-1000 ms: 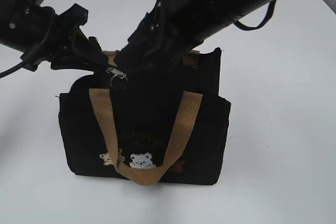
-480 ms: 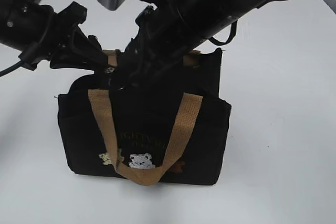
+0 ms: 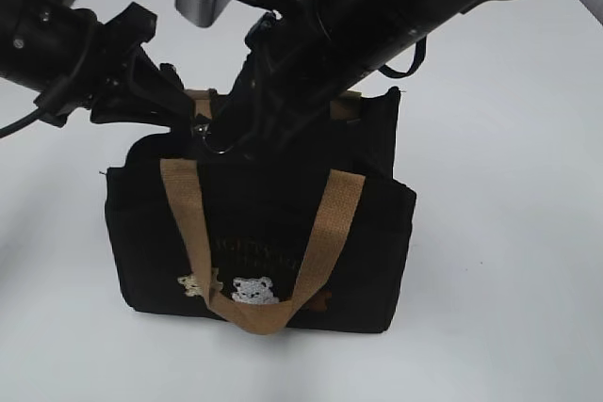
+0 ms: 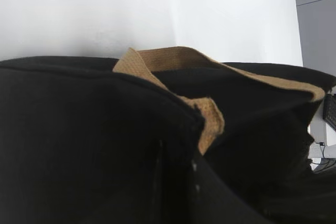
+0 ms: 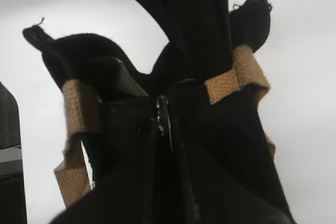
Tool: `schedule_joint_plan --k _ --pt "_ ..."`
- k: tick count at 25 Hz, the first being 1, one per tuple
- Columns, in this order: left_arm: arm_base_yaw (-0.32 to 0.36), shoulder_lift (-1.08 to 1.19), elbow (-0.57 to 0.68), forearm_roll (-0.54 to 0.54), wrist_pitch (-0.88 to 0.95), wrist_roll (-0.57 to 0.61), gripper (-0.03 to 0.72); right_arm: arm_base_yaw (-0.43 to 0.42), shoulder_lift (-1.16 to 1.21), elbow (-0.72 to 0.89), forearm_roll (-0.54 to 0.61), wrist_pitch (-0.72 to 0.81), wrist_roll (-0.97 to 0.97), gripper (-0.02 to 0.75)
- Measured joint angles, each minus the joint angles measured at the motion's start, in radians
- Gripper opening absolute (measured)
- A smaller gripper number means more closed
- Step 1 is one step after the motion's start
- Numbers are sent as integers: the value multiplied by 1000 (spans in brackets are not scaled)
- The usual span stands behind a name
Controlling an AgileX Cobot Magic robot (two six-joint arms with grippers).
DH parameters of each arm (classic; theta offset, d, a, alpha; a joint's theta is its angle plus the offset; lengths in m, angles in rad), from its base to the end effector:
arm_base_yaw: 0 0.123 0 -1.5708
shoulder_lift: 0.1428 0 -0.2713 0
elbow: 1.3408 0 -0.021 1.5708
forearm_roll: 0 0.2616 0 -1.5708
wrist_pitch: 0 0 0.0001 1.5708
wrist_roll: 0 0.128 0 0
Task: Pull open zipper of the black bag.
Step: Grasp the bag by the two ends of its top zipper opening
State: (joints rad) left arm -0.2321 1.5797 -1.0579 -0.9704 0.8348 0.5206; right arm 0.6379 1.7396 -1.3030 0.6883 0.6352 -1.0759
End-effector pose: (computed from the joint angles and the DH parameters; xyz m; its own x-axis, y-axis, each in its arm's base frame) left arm 0.3152 -0.1550 0.2153 -0.9165 0.0116 -0.4000 0.2855 0.7192 -0.6334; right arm 0.3029 0.2846 0.2210 -0.1875 -0.6827 -0.7062 -0.9480 0.3140 -0.0518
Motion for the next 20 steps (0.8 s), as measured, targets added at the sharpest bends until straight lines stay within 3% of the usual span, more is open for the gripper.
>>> schedule_joint_plan --k 10,20 --pt "-3 -3 0 -21 14 0 32 2 -86 -1 -158 51 86 3" --pt "-4 -4 -2 -8 18 0 31 2 -150 -1 -515 207 411 2"
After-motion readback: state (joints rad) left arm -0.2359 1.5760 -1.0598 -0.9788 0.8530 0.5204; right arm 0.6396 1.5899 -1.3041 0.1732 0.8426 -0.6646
